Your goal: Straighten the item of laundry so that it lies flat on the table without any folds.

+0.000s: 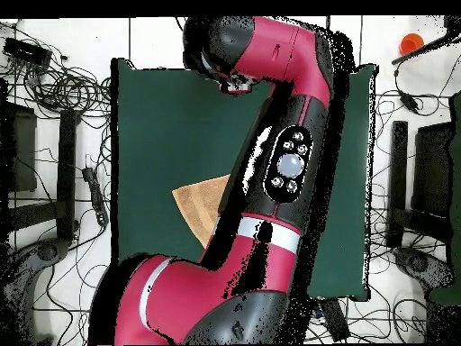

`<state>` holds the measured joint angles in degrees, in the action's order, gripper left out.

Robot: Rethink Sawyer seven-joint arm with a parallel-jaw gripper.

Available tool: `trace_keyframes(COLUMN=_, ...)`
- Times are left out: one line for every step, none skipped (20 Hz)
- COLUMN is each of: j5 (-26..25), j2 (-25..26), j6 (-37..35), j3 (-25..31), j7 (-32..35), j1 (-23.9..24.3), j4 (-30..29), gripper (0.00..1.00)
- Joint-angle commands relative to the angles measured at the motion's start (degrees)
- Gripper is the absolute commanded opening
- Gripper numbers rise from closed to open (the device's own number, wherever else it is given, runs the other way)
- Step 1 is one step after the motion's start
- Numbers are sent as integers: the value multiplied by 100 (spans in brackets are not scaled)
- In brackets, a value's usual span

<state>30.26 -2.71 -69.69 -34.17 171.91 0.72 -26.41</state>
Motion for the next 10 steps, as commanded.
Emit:
trace_keyframes(j5=67, j2=74, j6=253, j3=355, j7=1723, j1=-268, j4=-1073, gripper=100)
trace_keyframes(j5=73, j2=84, j6=243, j3=349, j7=1745, j1=-274, j4=-1057, gripper=100)
trace_keyframes(j5=73, j2=80, j6=247, j3=348, j7=1752, j1=-278, j4=-1067, gripper=100)
trace_keyframes(j5=76, j2=86, j6=241, j3=344, j7=1769, j1=-282, j4=-1055, gripper=100)
trace_keyframes(j5=74, j2=69, j6=248, j3=346, j7=1762, j1=-280, j4=-1084, gripper=100)
trace_keyframes(j5=76, j2=74, j6=239, j3=339, j7=1775, j1=-283, j4=-1072, gripper=100)
trace_keyframes(j5=74, j2=64, j6=248, j3=343, j7=1767, j1=-277, j4=-1094, gripper=100)
trace_keyframes(j5=74, j2=71, j6=241, j3=335, j7=1777, j1=-279, j4=-1081, gripper=100)
trace_keyframes(j5=80, j2=77, j6=243, j3=337, j7=1790, j1=-284, j4=-1076, gripper=100)
trace_keyframes(j5=82, j2=84, j6=239, j3=333, j7=1799, j1=-286, j4=-1064, gripper=100)
